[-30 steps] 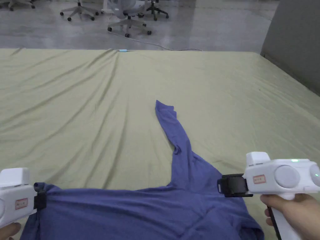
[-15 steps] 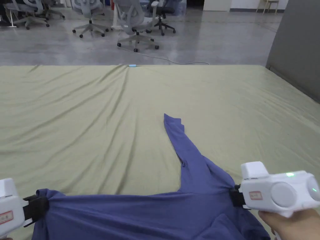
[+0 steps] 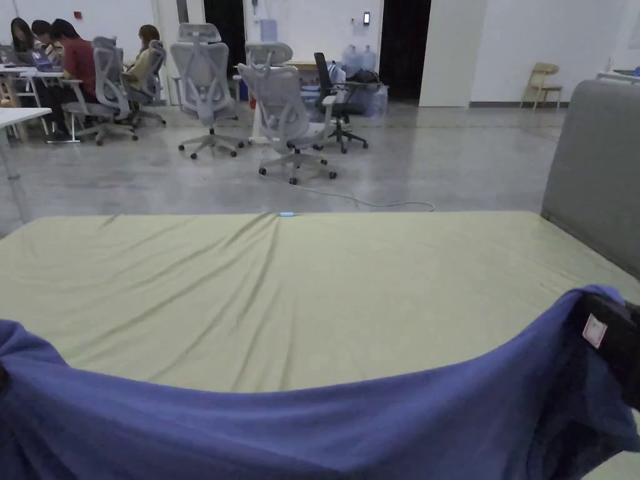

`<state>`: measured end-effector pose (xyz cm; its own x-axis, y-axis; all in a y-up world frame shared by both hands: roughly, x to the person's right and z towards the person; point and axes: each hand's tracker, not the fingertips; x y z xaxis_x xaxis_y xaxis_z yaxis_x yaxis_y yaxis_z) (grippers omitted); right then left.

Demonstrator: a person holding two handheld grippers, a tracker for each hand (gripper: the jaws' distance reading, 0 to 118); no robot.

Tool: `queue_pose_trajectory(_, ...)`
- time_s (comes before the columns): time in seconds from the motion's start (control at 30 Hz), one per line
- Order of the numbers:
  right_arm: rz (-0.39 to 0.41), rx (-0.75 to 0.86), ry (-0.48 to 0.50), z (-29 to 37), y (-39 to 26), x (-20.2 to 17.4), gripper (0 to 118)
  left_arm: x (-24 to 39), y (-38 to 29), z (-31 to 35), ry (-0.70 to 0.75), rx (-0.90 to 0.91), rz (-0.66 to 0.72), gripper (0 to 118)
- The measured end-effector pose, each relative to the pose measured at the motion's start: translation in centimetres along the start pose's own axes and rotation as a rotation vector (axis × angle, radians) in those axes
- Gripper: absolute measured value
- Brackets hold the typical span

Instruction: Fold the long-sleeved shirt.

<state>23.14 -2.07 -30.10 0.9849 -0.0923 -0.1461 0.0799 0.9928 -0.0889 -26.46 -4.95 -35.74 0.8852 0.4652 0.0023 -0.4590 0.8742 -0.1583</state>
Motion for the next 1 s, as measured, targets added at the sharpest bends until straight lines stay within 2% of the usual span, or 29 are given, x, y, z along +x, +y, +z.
queue_pose_trajectory(0.1, 0.059, 0.052, -0.024, -2.0, 5.0, -0.3, 5, 1.8, 4.3, -1.8, -0.026, 0.079, -0.028, 2)
queue_pose_trajectory(0.23, 0.067, 0.094, -0.034, -5.9, 12.5, 1.0, 5, 4.3, 10.7, -5.3, -0.059, 0.129, -0.025, 2)
queue_pose_trajectory(0.33, 0.071, 0.087, -0.022, -10.2, 18.5, 2.1, 5, 6.5, 15.2, -9.1, -0.062, 0.190, -0.088, 2)
queue_pose_trajectory(0.43, 0.114, 0.069, -0.050, -15.2, 24.3, 2.3, 5, 9.1, 19.1, -12.8, -0.067, 0.193, -0.103, 2)
queue_pose_trajectory(0.47, 0.110, 0.072, -0.081, -16.5, 25.9, 2.9, 5, 9.6, 20.2, -13.9, -0.068, 0.193, -0.102, 2)
queue_pose_trajectory(0.5, 0.103, 0.075, -0.073, -18.0, 27.7, 3.3, 5, 10.1, 21.4, -15.2, -0.069, 0.188, -0.100, 2)
queue_pose_trajectory(0.53, 0.111, 0.082, -0.085, -19.5, 29.3, 3.5, 5, 10.8, 22.4, -16.6, -0.044, 0.193, -0.143, 2)
queue_pose_trajectory(0.63, 0.097, 0.095, -0.105, -22.4, 31.8, 3.7, 5, 12.5, 24.0, -20.2, 0.029, 0.228, -0.270, 2)
queue_pose_trajectory(0.77, 0.108, 0.081, -0.134, -27.1, 34.0, 4.5, 5, 13.1, 26.1, -24.6, 0.010, 0.227, -0.292, 2)
queue_pose_trajectory(0.83, 0.094, 0.063, -0.160, -29.4, 34.9, 5.3, 5, 13.4, 27.1, -27.0, -0.005, 0.220, -0.316, 2)
queue_pose_trajectory(0.87, 0.061, 0.051, -0.189, -30.6, 35.1, 5.8, 5, 13.4, 27.5, -28.1, -0.020, 0.219, -0.321, 2)
queue_pose_trajectory(0.93, 0.097, 0.050, -0.203, -32.2, 34.8, 6.1, 5, 13.8, 27.6, -29.4, -0.026, 0.237, -0.335, 2)
queue_pose_trajectory(1.0, 0.175, 0.005, -0.251, -34.2, 33.7, 6.2, 5, 13.9, 27.5, -30.9, -0.046, 0.249, -0.346, 2)
